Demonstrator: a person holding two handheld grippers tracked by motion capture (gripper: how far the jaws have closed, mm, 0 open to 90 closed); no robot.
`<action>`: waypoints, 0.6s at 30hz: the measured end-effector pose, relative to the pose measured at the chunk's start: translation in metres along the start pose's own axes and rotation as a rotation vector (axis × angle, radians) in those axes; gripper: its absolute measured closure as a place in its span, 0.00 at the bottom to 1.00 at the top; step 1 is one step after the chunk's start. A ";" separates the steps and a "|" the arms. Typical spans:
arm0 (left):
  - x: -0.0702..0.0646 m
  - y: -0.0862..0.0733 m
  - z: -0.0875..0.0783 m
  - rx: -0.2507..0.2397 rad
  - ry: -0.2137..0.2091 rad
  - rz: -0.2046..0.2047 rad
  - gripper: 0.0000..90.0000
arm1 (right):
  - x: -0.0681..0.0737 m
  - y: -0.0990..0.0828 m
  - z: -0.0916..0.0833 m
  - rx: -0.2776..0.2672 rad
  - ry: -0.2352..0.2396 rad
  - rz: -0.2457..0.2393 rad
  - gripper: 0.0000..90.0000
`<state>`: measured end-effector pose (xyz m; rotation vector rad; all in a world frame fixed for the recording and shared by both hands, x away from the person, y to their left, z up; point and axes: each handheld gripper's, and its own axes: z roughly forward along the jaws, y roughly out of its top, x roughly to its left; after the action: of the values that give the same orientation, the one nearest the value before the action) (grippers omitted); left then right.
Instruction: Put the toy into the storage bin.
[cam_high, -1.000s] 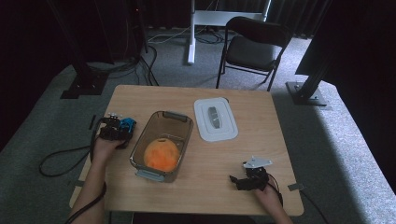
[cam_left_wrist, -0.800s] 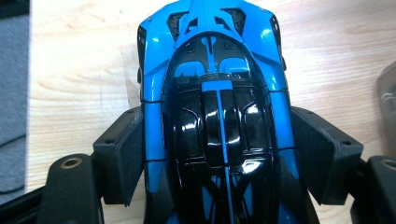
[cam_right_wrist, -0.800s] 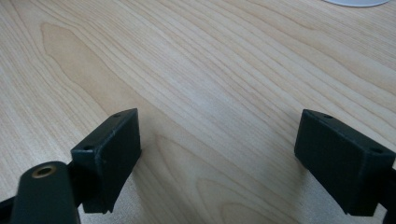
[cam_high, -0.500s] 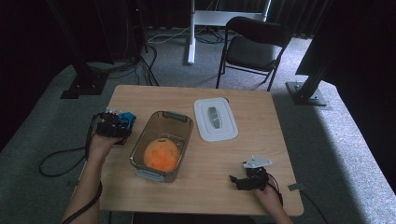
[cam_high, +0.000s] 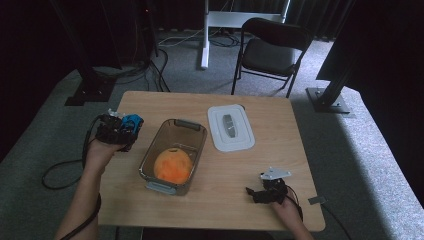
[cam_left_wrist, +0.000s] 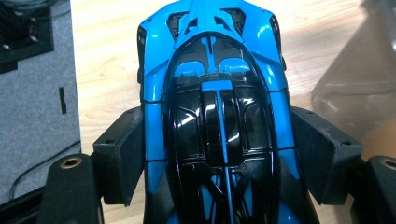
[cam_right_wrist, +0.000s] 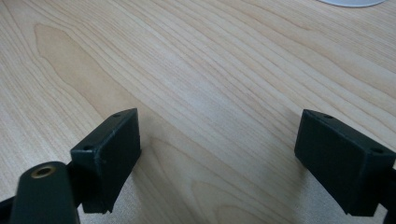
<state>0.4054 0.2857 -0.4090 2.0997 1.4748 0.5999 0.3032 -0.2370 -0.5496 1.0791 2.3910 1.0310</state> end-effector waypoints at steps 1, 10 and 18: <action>-0.001 0.002 -0.004 -0.004 -0.006 0.009 0.29 | 0.000 0.000 0.000 0.000 0.000 0.000 0.15; -0.016 0.017 -0.028 -0.050 -0.035 0.044 0.29 | 0.000 0.000 0.000 0.000 0.000 0.000 0.15; -0.030 0.032 -0.051 -0.099 -0.052 0.072 0.29 | 0.000 0.000 0.000 -0.001 0.001 0.001 0.15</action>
<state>0.3880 0.2555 -0.3513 2.0833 1.3190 0.6280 0.3035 -0.2370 -0.5496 1.0797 2.3911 1.0327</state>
